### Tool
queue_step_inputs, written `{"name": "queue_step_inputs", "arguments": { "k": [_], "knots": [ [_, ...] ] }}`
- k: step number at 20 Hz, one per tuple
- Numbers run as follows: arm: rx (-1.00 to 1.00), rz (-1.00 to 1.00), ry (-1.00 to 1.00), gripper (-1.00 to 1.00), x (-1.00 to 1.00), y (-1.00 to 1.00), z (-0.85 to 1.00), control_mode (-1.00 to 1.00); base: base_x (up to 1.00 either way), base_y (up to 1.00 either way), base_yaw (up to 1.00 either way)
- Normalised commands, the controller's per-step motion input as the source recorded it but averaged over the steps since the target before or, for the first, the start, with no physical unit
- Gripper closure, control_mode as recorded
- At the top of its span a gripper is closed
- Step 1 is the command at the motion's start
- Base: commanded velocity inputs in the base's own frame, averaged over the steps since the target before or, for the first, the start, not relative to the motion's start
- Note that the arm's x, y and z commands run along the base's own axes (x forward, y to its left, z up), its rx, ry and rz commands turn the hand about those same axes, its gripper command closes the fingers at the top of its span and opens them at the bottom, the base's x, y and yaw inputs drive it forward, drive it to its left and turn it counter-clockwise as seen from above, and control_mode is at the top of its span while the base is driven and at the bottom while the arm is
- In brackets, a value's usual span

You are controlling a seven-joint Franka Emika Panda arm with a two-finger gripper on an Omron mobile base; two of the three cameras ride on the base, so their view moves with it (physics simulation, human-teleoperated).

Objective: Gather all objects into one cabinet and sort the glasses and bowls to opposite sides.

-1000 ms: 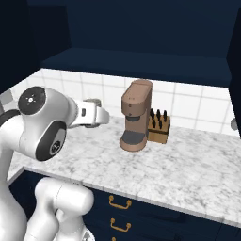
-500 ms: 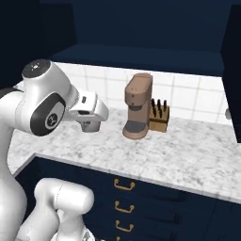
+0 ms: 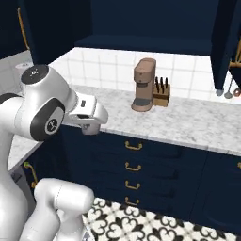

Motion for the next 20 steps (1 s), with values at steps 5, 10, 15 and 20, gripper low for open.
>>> {"name": "queue_step_inputs", "arguments": {
  "k": [5, 10, 15, 20],
  "knots": [
    [0.0, 0.0, 0.0, 1.0, 0.0, 0.0, 0.0, 1.0, -1.0, -0.35, 0.0],
    [0.0, 0.0, 0.0, 1.0, 0.0, 0.0, 0.0, 1.0, -1.0, -0.6, 0.0],
    [0.0, 0.0, 0.0, 1.0, 0.0, 0.0, 0.0, 1.0, -0.94, -0.82, 0.0],
    [0.0, 0.0, 0.0, 1.0, 0.0, 0.0, 0.0, 1.0, -0.52, -0.97, -0.02]
  ]
}}
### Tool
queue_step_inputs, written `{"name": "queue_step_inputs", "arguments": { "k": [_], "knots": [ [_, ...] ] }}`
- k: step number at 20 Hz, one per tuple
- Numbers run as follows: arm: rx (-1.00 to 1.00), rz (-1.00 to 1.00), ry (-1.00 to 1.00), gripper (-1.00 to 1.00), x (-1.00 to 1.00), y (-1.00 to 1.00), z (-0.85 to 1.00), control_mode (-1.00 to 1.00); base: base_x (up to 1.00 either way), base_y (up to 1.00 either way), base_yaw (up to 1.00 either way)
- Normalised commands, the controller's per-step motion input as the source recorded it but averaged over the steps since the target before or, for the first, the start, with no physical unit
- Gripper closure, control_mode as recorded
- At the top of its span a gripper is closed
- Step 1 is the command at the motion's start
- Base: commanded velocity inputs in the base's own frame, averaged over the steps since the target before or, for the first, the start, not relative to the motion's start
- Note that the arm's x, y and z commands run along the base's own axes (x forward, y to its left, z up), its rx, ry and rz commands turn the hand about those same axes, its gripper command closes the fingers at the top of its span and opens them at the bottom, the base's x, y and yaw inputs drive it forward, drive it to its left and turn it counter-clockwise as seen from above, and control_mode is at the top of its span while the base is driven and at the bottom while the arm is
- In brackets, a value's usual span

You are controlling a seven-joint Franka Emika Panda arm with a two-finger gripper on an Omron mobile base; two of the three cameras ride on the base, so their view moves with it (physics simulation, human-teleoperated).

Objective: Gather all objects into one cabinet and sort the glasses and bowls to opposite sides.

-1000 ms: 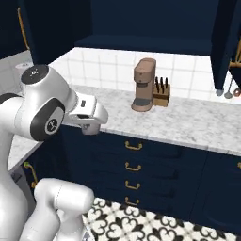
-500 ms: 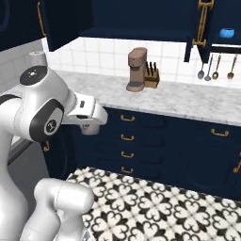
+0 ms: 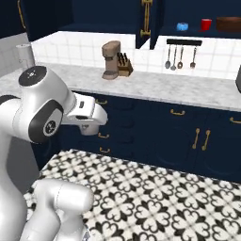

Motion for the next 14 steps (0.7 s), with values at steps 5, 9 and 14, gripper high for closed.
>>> {"name": "queue_step_inputs", "arguments": {
  "k": [5, 9, 14],
  "knots": [
    [0.0, 0.0, 0.0, 1.0, 0.0, 0.0, 0.0, 1.0, 0.15, -1.0, -0.03],
    [0.0, 0.0, 0.0, 1.0, 0.0, 0.0, 0.0, 1.0, 0.61, -0.81, 0.0],
    [0.0, 0.0, 0.0, 1.0, 0.0, 0.0, 0.0, 1.0, 0.93, -0.46, 0.0]
  ]
}}
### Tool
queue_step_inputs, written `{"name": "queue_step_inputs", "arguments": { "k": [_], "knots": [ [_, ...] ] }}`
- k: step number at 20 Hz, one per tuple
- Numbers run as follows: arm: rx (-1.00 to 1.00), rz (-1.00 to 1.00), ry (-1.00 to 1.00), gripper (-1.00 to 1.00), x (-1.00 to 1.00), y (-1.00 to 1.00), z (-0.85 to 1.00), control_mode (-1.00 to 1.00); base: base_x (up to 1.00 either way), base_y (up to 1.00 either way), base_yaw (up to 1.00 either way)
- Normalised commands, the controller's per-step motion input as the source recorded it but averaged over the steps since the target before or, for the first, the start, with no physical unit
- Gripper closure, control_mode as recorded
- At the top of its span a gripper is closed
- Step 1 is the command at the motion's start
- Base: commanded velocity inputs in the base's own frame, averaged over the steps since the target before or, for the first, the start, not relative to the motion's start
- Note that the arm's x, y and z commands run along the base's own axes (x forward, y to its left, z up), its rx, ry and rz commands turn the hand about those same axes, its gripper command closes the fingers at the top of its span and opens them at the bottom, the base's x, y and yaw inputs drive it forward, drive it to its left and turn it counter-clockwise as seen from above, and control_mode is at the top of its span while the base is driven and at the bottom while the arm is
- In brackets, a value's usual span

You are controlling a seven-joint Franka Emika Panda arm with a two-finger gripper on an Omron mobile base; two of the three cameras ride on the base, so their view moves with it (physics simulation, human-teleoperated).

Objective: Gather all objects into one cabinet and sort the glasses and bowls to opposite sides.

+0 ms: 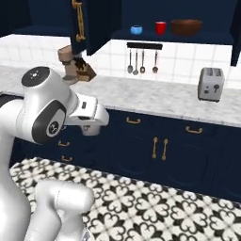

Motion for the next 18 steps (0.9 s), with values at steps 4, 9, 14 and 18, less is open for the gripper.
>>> {"name": "queue_step_inputs", "arguments": {
  "k": [4, 9, 14, 18],
  "knots": [
    [0.0, 0.0, 0.0, 1.0, 0.0, 0.0, 0.0, 1.0, 0.98, -0.23, 0.0],
    [0.0, 0.0, 0.0, 1.0, 0.0, 0.0, 0.0, 1.0, 0.96, -0.41, 0.0],
    [0.0, 0.0, 0.0, 1.0, 0.0, 0.0, 0.0, 1.0, 0.98, -0.79, 0.0],
    [0.0, 0.0, 0.0, 1.0, 0.0, 0.0, 0.0, 1.0, 1.0, -0.31, 0.0]
  ]
}}
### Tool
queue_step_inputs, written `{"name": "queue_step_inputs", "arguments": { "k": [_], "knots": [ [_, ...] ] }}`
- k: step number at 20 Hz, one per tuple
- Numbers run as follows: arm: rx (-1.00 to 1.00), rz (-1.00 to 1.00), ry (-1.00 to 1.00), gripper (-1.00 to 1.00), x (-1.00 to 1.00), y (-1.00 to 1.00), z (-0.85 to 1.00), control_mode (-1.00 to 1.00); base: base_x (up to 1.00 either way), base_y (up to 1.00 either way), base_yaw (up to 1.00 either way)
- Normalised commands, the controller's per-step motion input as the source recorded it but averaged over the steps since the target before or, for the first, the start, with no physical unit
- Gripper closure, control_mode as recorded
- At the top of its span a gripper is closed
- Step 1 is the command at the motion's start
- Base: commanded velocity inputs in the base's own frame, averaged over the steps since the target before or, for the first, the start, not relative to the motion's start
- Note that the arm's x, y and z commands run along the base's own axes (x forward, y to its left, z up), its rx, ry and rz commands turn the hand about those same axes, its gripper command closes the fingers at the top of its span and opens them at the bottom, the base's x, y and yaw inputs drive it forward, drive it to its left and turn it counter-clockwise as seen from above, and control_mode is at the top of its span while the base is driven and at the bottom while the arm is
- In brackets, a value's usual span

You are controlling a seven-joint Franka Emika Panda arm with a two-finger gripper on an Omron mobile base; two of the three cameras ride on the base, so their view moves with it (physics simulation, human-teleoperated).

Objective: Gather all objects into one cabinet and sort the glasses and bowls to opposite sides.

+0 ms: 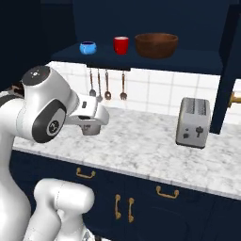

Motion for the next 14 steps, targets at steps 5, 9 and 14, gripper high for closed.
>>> {"name": "queue_step_inputs", "arguments": {
  "k": [5, 9, 14],
  "knots": [
    [0.0, 0.0, 0.0, 1.0, 0.0, 0.0, 0.0, 1.0, 1.0, -0.02, 0.0],
    [0.0, 0.0, 0.0, 1.0, 0.0, 0.0, 0.0, 1.0, 0.94, 0.0, 0.0],
    [0.0, 0.0, 0.0, 1.0, 0.0, 0.0, 0.0, 1.0, 0.45, 0.0, 0.0]
  ]
}}
